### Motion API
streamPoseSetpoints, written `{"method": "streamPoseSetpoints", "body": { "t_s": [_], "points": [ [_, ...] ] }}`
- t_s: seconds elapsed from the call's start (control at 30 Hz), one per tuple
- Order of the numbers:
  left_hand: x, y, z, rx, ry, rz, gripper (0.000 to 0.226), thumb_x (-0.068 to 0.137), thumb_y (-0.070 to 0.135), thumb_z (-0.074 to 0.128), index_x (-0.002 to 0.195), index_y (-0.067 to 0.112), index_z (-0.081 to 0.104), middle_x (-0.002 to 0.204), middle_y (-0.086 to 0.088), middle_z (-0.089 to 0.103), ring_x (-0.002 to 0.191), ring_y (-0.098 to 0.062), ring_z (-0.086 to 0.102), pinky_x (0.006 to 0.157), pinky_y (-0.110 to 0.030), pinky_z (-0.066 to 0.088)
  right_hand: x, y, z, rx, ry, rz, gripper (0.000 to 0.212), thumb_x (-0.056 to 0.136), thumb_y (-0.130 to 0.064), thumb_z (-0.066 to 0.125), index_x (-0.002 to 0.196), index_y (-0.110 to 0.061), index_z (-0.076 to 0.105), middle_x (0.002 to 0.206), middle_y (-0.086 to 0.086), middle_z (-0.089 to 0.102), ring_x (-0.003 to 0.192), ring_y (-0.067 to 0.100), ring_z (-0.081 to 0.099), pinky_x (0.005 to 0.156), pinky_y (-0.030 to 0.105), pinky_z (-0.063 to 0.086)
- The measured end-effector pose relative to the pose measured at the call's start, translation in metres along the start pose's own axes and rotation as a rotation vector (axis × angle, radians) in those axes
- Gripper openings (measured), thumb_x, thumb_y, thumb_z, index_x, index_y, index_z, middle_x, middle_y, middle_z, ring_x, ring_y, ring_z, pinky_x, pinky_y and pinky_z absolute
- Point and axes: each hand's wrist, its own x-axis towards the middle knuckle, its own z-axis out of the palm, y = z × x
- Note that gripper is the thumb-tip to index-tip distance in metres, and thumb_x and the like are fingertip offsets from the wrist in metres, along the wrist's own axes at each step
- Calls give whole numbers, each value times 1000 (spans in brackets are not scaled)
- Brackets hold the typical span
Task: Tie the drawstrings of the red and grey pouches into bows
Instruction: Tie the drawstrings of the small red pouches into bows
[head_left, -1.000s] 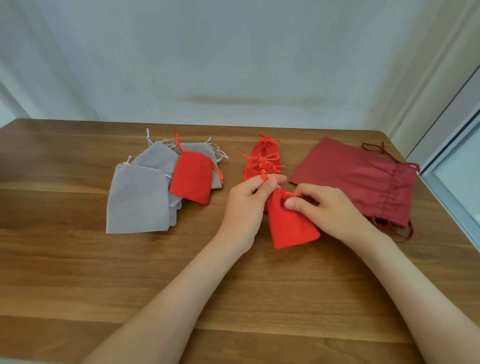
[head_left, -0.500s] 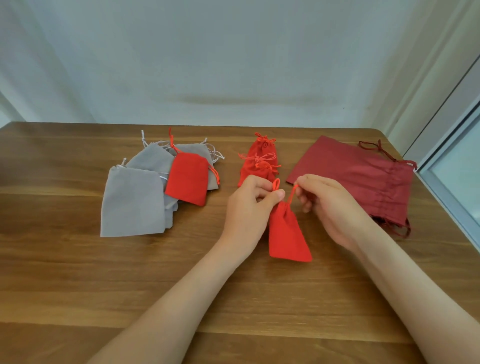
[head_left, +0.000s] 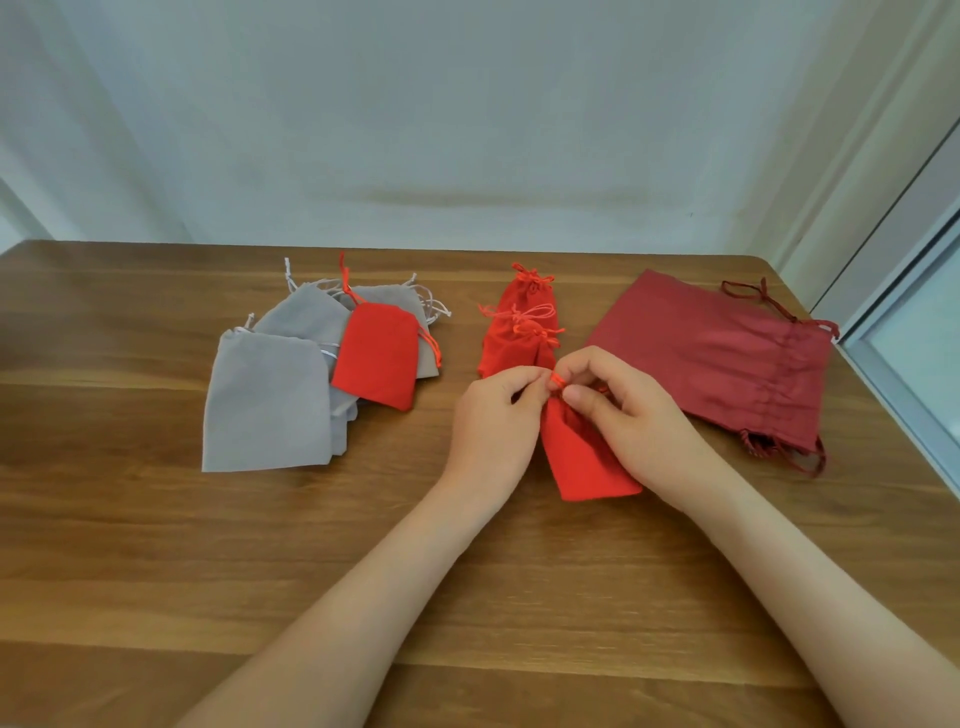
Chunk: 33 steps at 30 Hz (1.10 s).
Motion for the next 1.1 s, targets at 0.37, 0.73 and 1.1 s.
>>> {"method": "streamPoseSetpoints", "body": {
  "t_s": [0.37,0.73,1.1],
  "points": [
    [-5,5,1,102,-199,136,25,97,14,44,101,7,68,97,-9,64,88,-12,55,85,-34,43,-1,0,1,-139,147,-51,15,86,3,57,88,-12,58,77,2,59,73,5,52,67,9,37],
    [-7,8,7,-70,-44,18,26,96,21,51,75,16,65,57,13,50,55,-2,41,57,-24,35,1,2,6,-177,175,-115,31,87,0,60,100,-22,43,79,-4,59,80,-1,55,70,4,36],
    [-5,12,6,-185,-44,-34,22,96,19,50,84,16,69,66,4,51,64,-9,44,63,-31,37,2,-4,5,-52,275,14,11,89,-4,60,93,-13,64,83,-13,66,78,-9,59,72,4,39]
  ]
}}
